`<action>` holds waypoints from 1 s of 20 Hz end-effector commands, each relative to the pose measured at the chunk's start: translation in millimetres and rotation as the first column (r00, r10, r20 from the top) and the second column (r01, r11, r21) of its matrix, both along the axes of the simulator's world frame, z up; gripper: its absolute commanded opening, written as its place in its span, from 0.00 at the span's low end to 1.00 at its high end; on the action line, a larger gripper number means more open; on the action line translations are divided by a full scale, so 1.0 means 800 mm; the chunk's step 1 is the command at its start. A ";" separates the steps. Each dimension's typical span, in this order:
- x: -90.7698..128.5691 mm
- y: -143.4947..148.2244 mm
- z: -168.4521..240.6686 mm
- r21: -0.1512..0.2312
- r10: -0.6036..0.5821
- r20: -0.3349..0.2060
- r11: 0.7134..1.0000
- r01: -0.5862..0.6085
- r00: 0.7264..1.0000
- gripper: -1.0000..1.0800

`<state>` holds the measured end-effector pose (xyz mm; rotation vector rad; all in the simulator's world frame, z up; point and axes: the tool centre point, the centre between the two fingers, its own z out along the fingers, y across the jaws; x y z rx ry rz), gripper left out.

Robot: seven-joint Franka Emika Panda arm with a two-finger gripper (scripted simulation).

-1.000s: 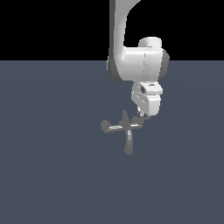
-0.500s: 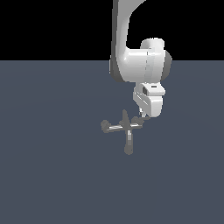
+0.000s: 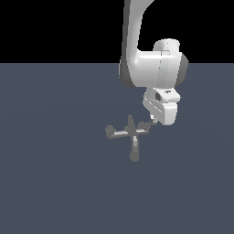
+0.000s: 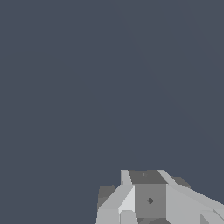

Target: Turn on the faucet by rotating a designated handle.

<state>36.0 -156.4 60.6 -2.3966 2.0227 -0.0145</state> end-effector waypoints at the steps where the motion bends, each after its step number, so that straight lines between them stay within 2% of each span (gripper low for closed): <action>1: -0.015 -0.001 0.000 0.002 -0.002 -0.009 1.000 0.002 1.000 0.00; 8: -0.044 -0.007 0.000 0.002 -0.004 -0.010 1.000 0.004 1.000 0.00; 10: -0.034 -0.013 -0.002 -0.003 -0.008 0.001 1.000 0.008 1.000 0.00; 20: -0.070 0.016 0.000 0.001 -0.005 -0.008 1.000 0.005 1.000 0.00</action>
